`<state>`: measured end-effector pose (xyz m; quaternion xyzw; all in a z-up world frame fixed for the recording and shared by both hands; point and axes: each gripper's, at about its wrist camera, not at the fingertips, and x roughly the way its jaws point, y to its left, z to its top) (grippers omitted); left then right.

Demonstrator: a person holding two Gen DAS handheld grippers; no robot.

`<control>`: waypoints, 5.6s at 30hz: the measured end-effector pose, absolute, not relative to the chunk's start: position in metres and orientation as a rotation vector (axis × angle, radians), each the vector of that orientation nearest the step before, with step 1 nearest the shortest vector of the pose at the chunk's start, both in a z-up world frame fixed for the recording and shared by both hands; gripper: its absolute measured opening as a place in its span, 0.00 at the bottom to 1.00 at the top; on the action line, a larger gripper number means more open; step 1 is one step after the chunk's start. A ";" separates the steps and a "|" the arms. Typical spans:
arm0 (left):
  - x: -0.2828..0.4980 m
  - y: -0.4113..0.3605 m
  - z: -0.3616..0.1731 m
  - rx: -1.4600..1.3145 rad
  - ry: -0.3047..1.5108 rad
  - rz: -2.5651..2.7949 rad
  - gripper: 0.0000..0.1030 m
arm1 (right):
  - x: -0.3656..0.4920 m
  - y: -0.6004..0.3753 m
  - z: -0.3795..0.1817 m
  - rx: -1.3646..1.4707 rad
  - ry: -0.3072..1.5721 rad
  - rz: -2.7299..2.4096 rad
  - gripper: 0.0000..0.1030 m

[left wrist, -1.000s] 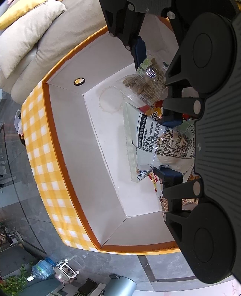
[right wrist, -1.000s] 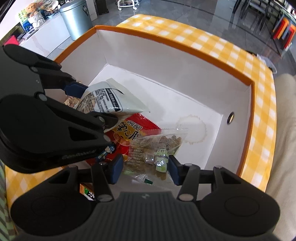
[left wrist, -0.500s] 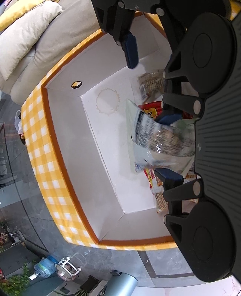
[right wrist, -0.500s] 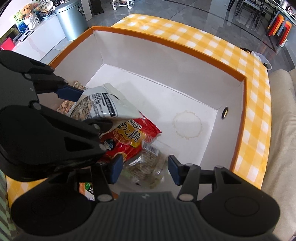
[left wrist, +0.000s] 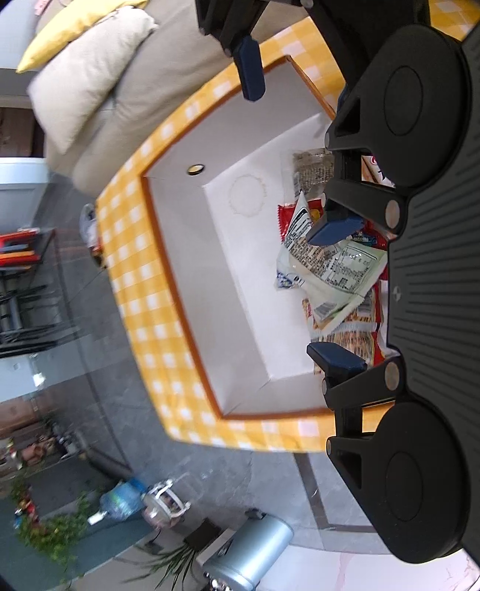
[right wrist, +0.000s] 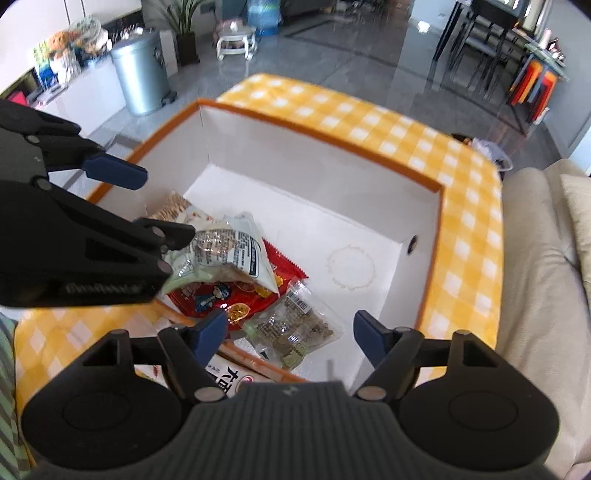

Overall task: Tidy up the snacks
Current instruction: 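Withdraw both tools from the box toward the remaining snacks, then grasp the clear white-candy bag with the left tool while the right tool grasps the red chocolate bar, then lift both held snacks and carry them over the orange box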

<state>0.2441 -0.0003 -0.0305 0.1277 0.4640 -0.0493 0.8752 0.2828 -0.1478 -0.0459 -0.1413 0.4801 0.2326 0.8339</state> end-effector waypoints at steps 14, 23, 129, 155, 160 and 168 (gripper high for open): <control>0.157 -0.005 -0.007 0.262 0.838 -0.130 0.69 | 0.183 -0.182 -0.028 -0.181 0.820 0.370 0.74; 0.114 -0.008 -0.036 0.156 0.910 -0.159 0.69 | 0.126 -0.193 -0.049 -0.146 0.811 0.292 0.75; 0.132 -0.048 -0.176 0.012 1.334 0.106 0.93 | 0.097 -0.208 -0.166 -0.091 1.068 0.294 0.43; 0.096 -0.038 -0.139 0.025 1.207 -0.085 0.56 | 0.089 -0.224 -0.153 -0.001 1.047 0.285 0.20; 0.090 -0.039 -0.123 0.016 1.166 -0.114 0.56 | 0.086 -0.227 -0.145 0.038 1.036 0.282 0.20; 0.084 -0.036 -0.099 -0.006 1.098 -0.147 0.56 | 0.085 -0.233 -0.129 0.099 1.010 0.283 0.20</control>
